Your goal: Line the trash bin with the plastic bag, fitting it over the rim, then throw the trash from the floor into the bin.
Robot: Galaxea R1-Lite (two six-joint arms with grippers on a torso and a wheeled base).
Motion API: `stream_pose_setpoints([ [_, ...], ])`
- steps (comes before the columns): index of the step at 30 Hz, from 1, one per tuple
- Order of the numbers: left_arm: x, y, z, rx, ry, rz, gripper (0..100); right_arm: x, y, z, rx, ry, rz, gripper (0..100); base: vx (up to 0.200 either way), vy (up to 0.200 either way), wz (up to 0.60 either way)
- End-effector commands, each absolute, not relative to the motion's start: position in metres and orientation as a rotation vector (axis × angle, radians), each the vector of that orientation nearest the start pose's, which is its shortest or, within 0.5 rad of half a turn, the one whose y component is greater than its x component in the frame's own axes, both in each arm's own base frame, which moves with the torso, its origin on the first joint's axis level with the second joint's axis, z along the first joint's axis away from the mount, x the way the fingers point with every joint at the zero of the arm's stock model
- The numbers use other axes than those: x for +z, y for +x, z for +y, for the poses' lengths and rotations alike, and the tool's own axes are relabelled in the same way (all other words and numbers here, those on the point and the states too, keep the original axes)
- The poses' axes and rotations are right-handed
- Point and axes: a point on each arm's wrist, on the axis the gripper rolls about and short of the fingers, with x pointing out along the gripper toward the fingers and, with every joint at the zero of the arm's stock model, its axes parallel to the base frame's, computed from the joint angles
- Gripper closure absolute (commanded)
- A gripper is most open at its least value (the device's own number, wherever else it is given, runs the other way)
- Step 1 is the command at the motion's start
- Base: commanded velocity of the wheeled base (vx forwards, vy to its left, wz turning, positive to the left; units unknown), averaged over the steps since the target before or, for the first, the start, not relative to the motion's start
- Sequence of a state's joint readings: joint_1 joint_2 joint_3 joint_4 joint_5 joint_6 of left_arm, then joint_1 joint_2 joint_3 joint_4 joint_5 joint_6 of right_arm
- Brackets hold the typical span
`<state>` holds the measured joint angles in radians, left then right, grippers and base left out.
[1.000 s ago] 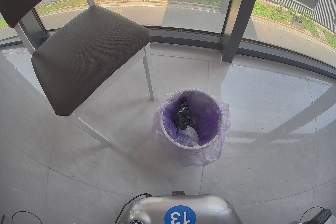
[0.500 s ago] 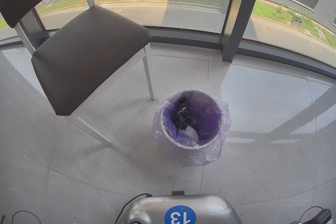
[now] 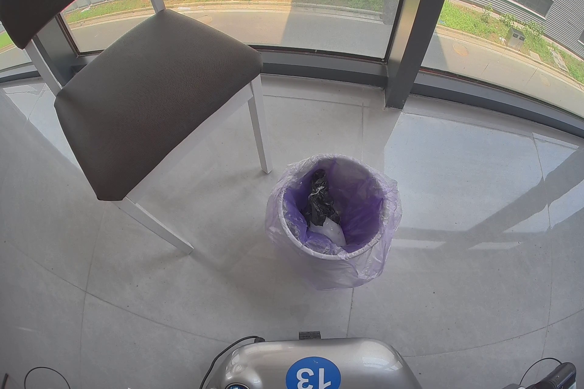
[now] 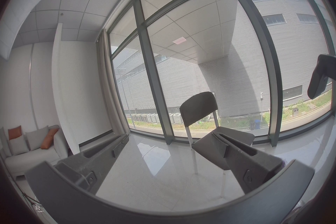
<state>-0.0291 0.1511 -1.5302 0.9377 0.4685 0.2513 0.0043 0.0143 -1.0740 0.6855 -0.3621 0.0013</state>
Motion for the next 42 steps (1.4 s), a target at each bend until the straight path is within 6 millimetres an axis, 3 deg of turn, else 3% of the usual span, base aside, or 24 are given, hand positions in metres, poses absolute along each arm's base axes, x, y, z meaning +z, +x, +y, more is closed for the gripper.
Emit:
stream_pose_setpoints([
  [1,0.262,-0.253,0.013,0.497,0.137,-0.374,0,0.229,-0.19,-0.009,-0.348,0.073,-0.384,0,0.0,0.0,0.0],
  [13,0.238,-0.244,0.014,0.418,0.101,-0.345,0,0.231,-0.193,-0.007,-0.272,0.106,-0.416,0,0.0,0.0,0.0],
  [16,0.226,-0.241,0.008,0.33,0.092,-0.353,0,0.231,-0.192,-0.007,-0.261,0.103,-0.413,0,0.0,0.0,0.0],
  [27,0.222,-0.224,0.002,0.098,0.016,-0.325,0,0.237,-0.184,-0.005,-0.165,0.066,-0.475,0,0.0,0.0,0.0],
  [38,0.222,-0.196,0.0,0.001,0.024,-0.319,0,0.224,-0.143,-0.004,-0.134,-0.033,-0.429,0,0.0,0.0,0.0],
  [42,0.22,-0.167,0.0,-0.021,0.031,-0.326,0,0.213,-0.121,-0.003,-0.119,-0.081,-0.397,0,0.0,0.0,0.0],
])
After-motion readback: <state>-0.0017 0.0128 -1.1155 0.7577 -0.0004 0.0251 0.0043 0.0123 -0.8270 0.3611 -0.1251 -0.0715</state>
